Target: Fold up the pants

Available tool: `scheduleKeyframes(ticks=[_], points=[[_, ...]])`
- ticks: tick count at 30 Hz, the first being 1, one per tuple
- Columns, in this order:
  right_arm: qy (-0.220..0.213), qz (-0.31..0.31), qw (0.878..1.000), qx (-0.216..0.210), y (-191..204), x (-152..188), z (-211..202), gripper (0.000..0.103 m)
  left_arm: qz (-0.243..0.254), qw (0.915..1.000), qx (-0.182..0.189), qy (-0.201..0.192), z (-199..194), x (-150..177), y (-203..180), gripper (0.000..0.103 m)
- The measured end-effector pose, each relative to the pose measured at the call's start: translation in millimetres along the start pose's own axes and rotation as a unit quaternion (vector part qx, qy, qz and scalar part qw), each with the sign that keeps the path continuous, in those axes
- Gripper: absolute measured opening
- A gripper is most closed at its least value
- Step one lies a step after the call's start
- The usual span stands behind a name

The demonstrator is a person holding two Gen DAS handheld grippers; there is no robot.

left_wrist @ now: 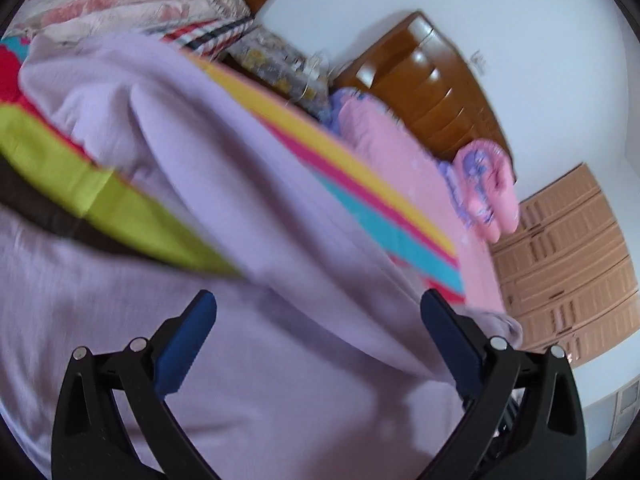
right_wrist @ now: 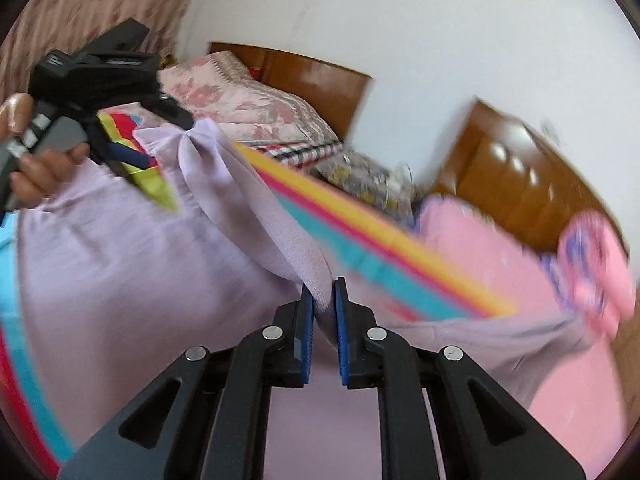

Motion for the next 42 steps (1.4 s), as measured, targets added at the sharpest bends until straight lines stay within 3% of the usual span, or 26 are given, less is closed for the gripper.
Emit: scheduleKeyframes(ticks=[2,4,6,8,10,13,17,21,24,26,27,28,29,31,34,37,39,42], points=[[0.028,0.028,0.999,0.012,9.1,26.1,5.3,0.012,0.003,0.9997,-0.012,0.020,6.9,13.9,6.9,0.102],[0.045,0.063,0.997,0.014,10.9,40.6,12.9,0.020,0.014,0.9993,-0.017,0.030,13.9,24.9,10.7,0.102],[0.041,0.086,0.995,0.024,7.3,45.2,10.0,0.052,0.030,0.9987,-0.032,0.024,13.6,32.8,12.0,0.102],[0.031,0.120,0.992,0.010,3.4,43.4,-1.5,0.067,0.041,0.9985,-0.033,0.016,9.7,38.6,11.4,0.102],[0.026,0.143,0.989,0.000,3.3,45.5,-12.3,0.067,0.053,0.9980,-0.031,0.013,6.2,34.2,2.3,0.102],[0.040,0.200,0.979,0.004,-16.7,62.3,-22.2,0.067,0.077,0.9953,-0.042,0.042,17.4,10.6,-18.1,0.102],[0.033,0.273,0.961,0.009,-33.2,74.9,-38.1,0.067,0.009,0.9900,-0.108,0.090,50.3,-40.2,-22.8,0.102],[0.022,0.309,0.951,-0.004,-43.4,81.6,-39.0,0.067,-0.007,0.9723,-0.196,0.127,94.7,-82.8,-21.1,0.097],[0.023,0.302,0.953,-0.014,-30.7,86.8,-42.4,0.067,-0.022,0.9595,-0.244,0.138,113.8,-96.0,-10.2,0.085],[0.021,0.300,0.954,-0.019,-31.7,88.7,-43.8,0.067,-0.012,0.9527,-0.267,0.144,119.8,-93.4,-1.2,0.039],[0.020,0.300,0.953,-0.018,-33.0,90.7,-45.2,0.067,-0.011,0.9525,-0.277,0.126,113.7,-95.4,1.9,0.027],[0.019,0.302,0.953,-0.017,-33.8,92.7,-45.9,0.067,-0.014,0.9597,-0.258,0.110,108.1,-100.3,-3.4,0.009],[0.017,0.305,0.952,-0.015,-36.7,94.9,-47.4,0.067,-0.017,0.9641,-0.247,0.095,99.0,-99.8,-3.4,0.007],[0.014,0.316,0.949,-0.014,-42.5,100.2,-50.6,0.067,-0.015,0.9734,-0.227,0.029,62.2,-98.8,-9.7,0.006],[0.009,0.340,0.940,-0.009,-51.4,114.1,-56.5,0.067,0.016,0.9810,-0.188,-0.046,4.2,-71.5,-20.6,0.005],[0.003,0.398,0.917,-0.014,-70.2,131.0,-64.7,0.068,0.038,0.9843,-0.132,-0.110,-55.5,-17.1,-16.7,0.006],[0.000,0.428,0.904,-0.015,-81.8,140.6,-68.6,0.068,0.056,0.9840,-0.108,-0.130,-77.6,22.1,3.9,0.007],[-0.008,0.474,0.880,-0.021,-99.7,151.9,-71.1,0.068,0.027,0.9896,-0.096,-0.103,-75.5,60.1,56.0,0.019]])
Point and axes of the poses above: each gripper's, at about its wrist camera, not at the fingertips, and z roughly the way its jaws point, y to its left, x to its underside, the point moved 6 cm from there along z, roughly the way its jaws point, and after that the axes turned 2 degrees about -x, right-handed, at the moved point
